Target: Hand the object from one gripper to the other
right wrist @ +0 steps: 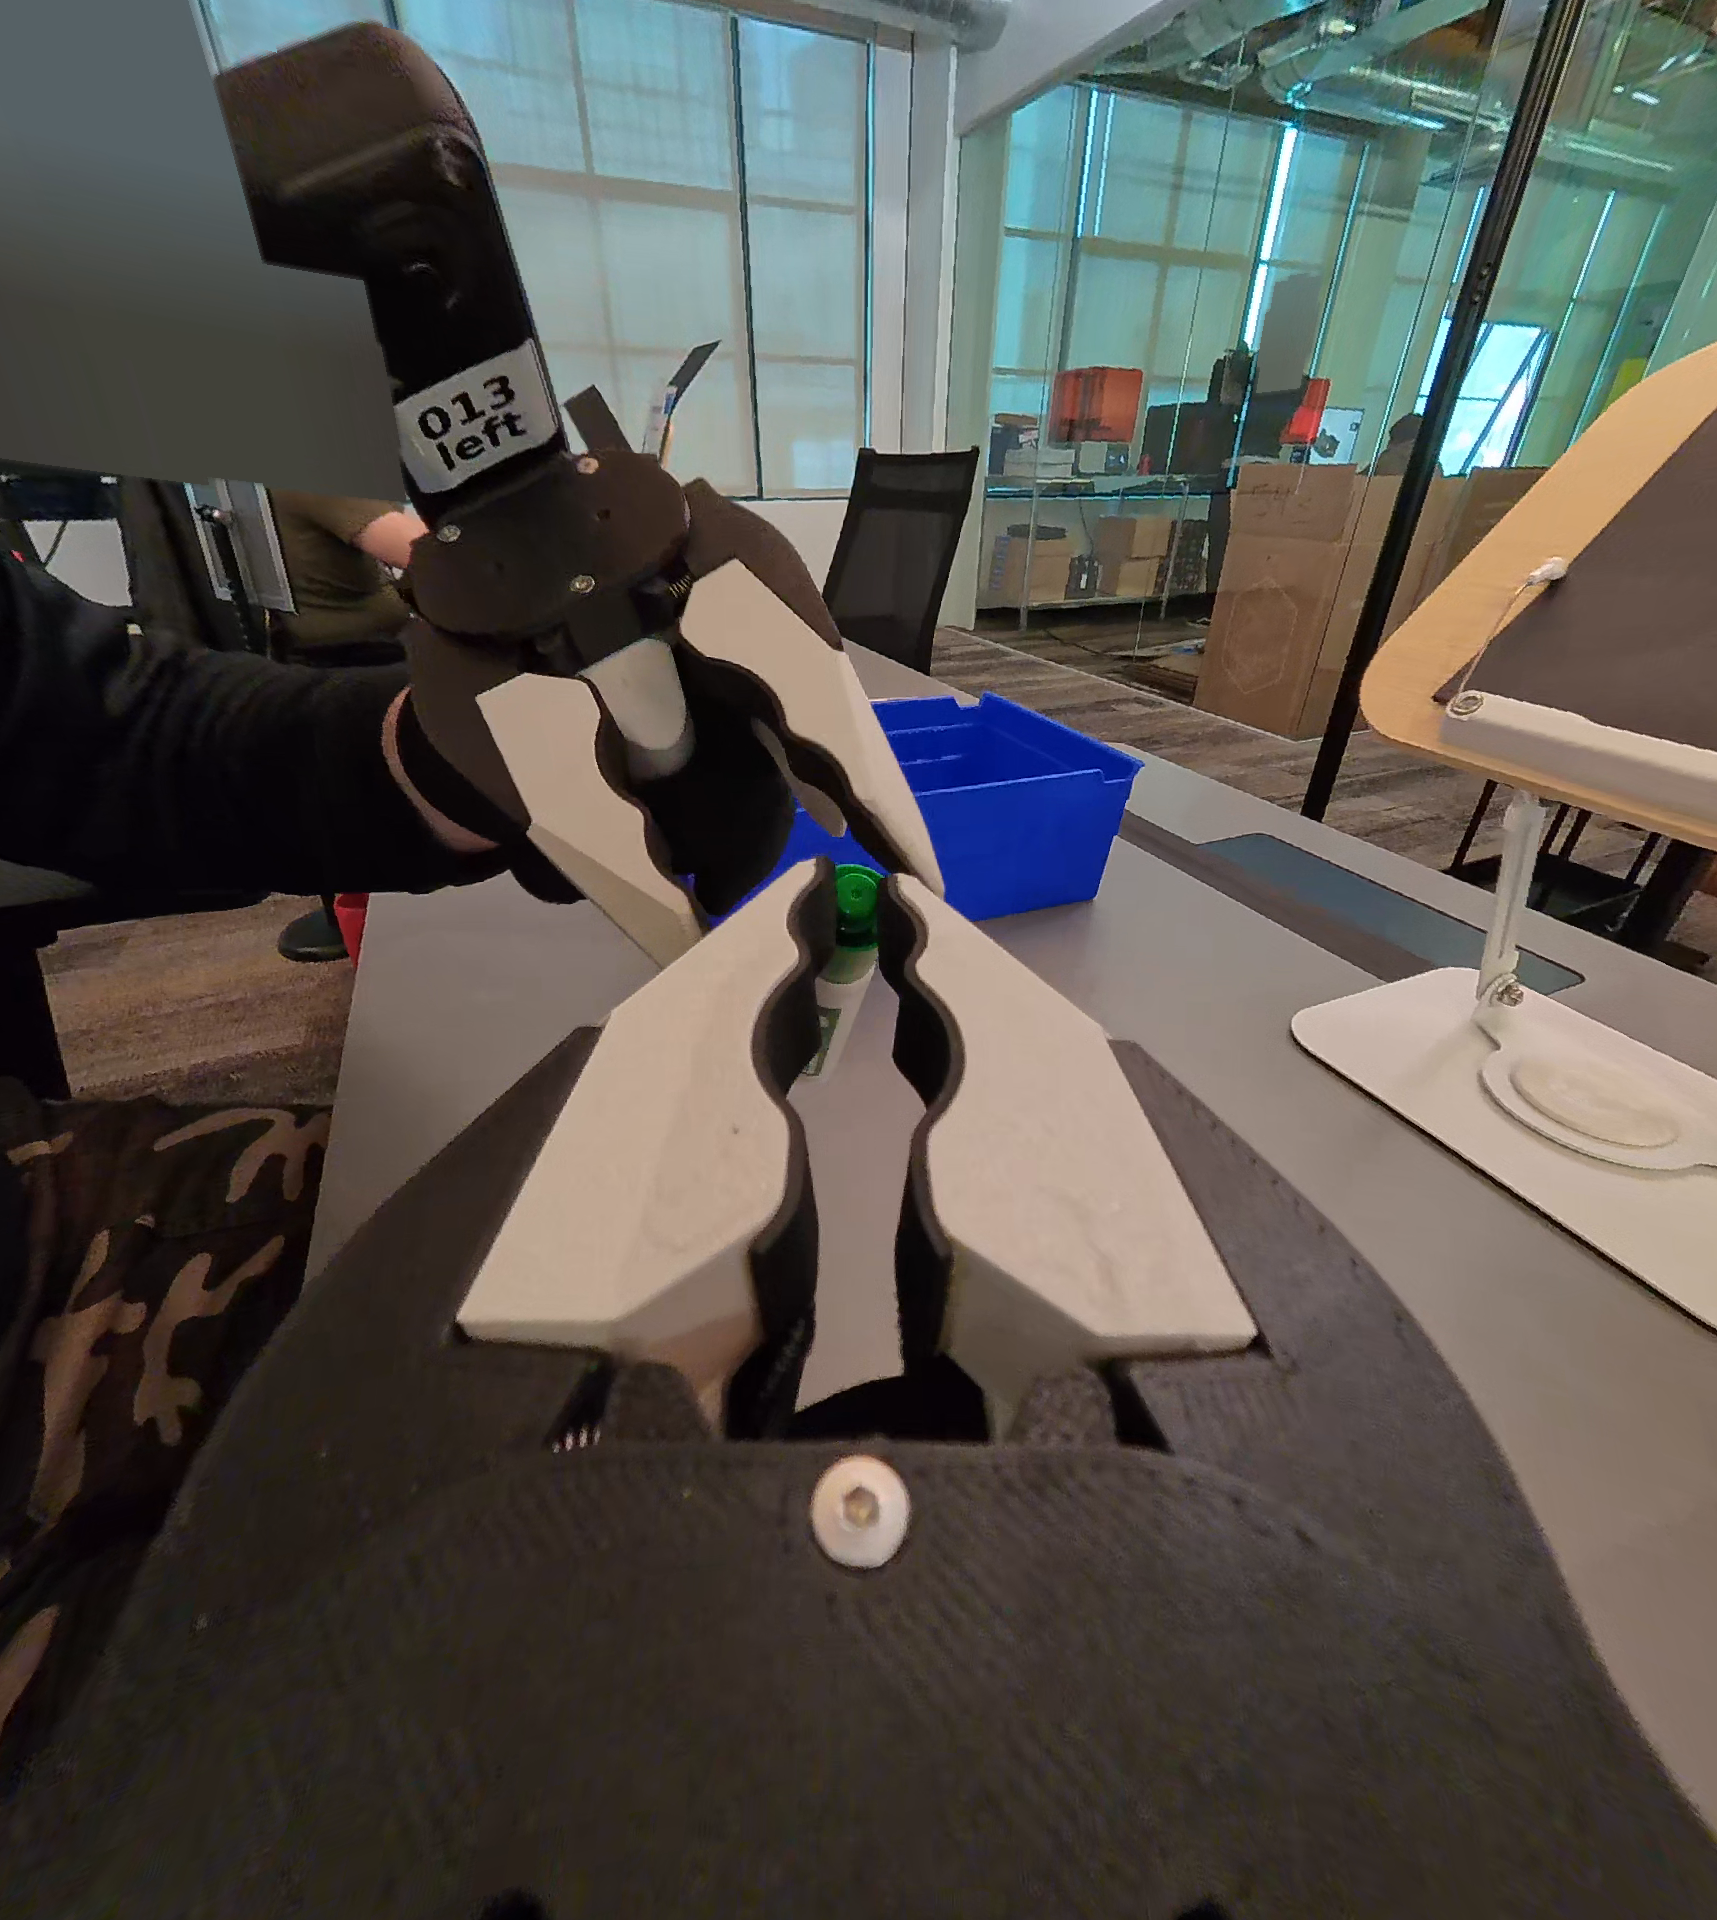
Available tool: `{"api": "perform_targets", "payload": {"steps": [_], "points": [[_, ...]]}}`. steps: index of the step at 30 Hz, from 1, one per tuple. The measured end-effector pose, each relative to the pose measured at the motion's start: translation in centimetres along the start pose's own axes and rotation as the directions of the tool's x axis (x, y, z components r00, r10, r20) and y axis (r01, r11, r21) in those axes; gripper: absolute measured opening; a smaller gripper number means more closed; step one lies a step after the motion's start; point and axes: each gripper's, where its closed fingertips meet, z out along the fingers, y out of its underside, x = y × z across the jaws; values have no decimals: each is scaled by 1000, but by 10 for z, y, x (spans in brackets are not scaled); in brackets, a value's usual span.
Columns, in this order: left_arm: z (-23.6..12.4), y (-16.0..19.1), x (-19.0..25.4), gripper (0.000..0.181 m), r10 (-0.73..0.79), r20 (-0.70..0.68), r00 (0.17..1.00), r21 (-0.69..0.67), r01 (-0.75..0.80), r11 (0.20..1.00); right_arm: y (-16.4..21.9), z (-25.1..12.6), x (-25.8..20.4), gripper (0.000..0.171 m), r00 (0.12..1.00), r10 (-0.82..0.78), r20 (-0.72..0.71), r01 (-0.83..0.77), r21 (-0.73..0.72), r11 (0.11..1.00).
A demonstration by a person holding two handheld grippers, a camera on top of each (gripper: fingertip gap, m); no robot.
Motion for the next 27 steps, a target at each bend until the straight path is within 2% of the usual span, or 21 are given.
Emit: {"api": "perform_targets", "payload": {"steps": [8, 14, 15, 18, 21, 27], "points": [[4, -4, 0, 17, 25, 21, 999, -6, -24, 1000, 4, 1, -1, 5, 1000, -16, -1, 16, -21, 1000], [1, -4, -1, 16, 13, 16, 1000, 5, -13, 1000, 2, 3, -2, 6, 999, -43, -8, 43, -17, 999], [1, -3, -2, 16, -3, 6, 1000, 3, 3, 1000, 0, 4, -2, 6, 999, -45, -14, 45, -14, 999], [-3, -3, -10, 15, -64, 8, 998, 29, 64, 998, -6, 3, 2, 23, 999, -23, -34, 24, 16, 1000], [-12, -10, -21, 15, -180, -24, 983, 105, 182, 978, -4, -1, 6, 27, 999, -8, -44, 9, 23, 1000], [-36, -36, -35, 16, -363, -161, 918, 279, 395, 875, 24, 13, 1, 41, 999, 55, -1, -55, -70, 996]]}}
